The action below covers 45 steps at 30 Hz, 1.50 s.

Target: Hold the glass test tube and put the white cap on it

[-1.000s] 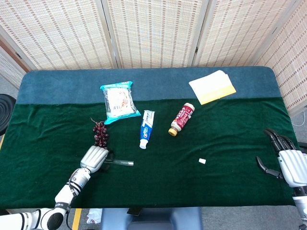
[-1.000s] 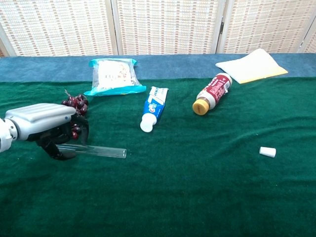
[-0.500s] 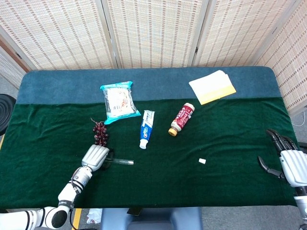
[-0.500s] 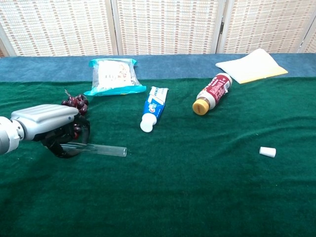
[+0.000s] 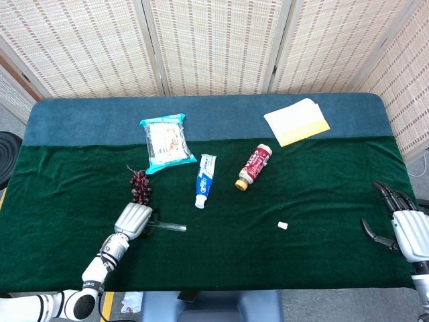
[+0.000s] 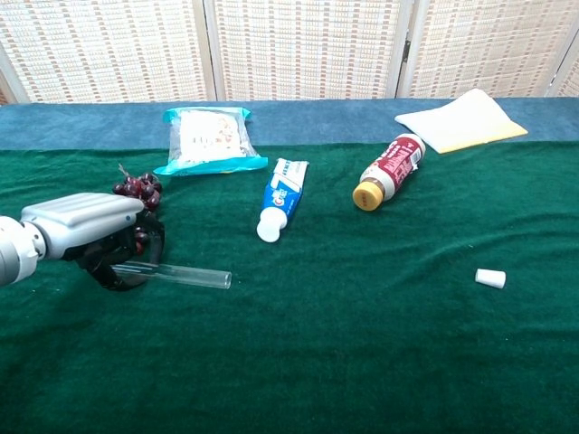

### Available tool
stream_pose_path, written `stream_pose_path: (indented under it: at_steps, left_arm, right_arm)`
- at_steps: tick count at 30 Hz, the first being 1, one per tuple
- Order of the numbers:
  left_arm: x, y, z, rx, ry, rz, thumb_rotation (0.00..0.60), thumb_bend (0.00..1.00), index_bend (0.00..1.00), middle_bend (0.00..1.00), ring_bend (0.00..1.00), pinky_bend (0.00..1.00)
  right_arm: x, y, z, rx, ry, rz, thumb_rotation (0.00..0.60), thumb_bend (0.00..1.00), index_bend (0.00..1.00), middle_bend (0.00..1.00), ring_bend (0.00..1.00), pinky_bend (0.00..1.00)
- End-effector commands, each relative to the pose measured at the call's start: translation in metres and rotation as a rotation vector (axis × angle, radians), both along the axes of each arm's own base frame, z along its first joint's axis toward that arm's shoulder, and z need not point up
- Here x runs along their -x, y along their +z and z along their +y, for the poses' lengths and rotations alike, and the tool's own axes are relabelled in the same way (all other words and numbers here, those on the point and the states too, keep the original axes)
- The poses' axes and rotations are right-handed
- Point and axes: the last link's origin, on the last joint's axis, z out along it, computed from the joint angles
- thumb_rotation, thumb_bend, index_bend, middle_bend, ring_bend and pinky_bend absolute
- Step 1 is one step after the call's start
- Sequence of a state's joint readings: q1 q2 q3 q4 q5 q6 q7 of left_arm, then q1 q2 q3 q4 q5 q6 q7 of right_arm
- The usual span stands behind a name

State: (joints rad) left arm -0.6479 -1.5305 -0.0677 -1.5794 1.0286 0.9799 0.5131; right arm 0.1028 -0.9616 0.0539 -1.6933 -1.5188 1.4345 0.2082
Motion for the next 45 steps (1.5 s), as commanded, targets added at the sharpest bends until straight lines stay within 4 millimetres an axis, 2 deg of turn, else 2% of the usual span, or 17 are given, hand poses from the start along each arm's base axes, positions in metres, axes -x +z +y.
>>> stream_pose_path:
  at_steps: [1,12,17,23,27,29,32,35,40,43,45]
  left_arm:
    - [0.001,0.0,0.0,-0.003,0.001,-0.004,0.6,0.42,0.57,0.97,0.93,0.91]
    - [0.003,0.005,0.001,-0.01,0.003,-0.058,0.6,0.52,0.64,0.99,0.95,0.93]
    - [0.0,0.011,0.001,0.003,0.02,-0.154,0.6,0.56,0.67,1.0,0.97,0.95]
    - [-0.006,0.029,-0.001,0.011,0.024,-0.294,0.6,0.58,0.69,1.0,0.97,0.96]
    - [-0.009,0.045,-0.006,0.003,0.009,-0.362,0.6,0.58,0.69,1.0,0.97,0.96]
    - [-0.01,0.05,-0.008,0.002,0.005,-0.379,0.6,0.58,0.69,1.0,0.97,0.96]
    - [-0.01,0.055,-0.012,0.009,0.005,-0.395,0.6,0.58,0.69,1.0,0.97,0.96]
    - [-0.009,0.058,-0.015,0.014,0.004,-0.401,0.6,0.58,0.69,1.0,0.97,0.96]
    - [-0.006,0.059,-0.02,0.015,0.007,-0.398,0.6,0.58,0.69,1.0,0.97,0.96]
    - [-0.004,0.059,-0.022,0.019,0.012,-0.391,0.6,0.58,0.69,1.0,0.97,0.96]
    - [-0.002,0.059,-0.023,0.021,0.016,-0.387,0.6,0.58,0.68,1.0,0.97,0.96]
  right_arm:
    - [0.0,0.0,0.0,-0.001,-0.001,0.0,0.181,0.46,0.0,0.12,0.17,0.13]
    - [-0.001,0.002,0.001,0.009,-0.001,-0.008,0.18,0.46,0.0,0.13,0.18,0.13]
    - [-0.001,0.003,0.002,0.014,0.003,-0.009,0.18,0.46,0.0,0.15,0.19,0.13]
    - [-0.006,0.002,0.002,0.005,0.02,0.002,0.182,0.46,0.0,0.17,0.22,0.15]
    - [-0.015,-0.004,0.0,-0.036,0.051,0.015,0.18,0.46,0.0,0.21,0.28,0.19]
    - [-0.021,-0.006,-0.002,-0.047,0.072,0.029,0.182,0.46,0.02,0.26,0.33,0.24]
    - [-0.03,-0.013,-0.007,-0.076,0.101,0.071,0.181,0.46,0.11,0.37,0.45,0.37]
    - [-0.041,-0.023,-0.013,-0.121,0.128,0.11,0.183,0.46,0.22,0.49,0.6,0.53]
    - [-0.053,-0.044,-0.028,-0.171,0.153,0.166,0.203,0.46,0.34,0.71,0.87,0.85]
    - [-0.054,-0.059,-0.036,-0.208,0.153,0.205,0.204,0.46,0.39,0.81,0.97,0.93]
    - [-0.053,-0.067,-0.04,-0.23,0.149,0.218,0.208,0.46,0.41,0.85,1.0,0.98]
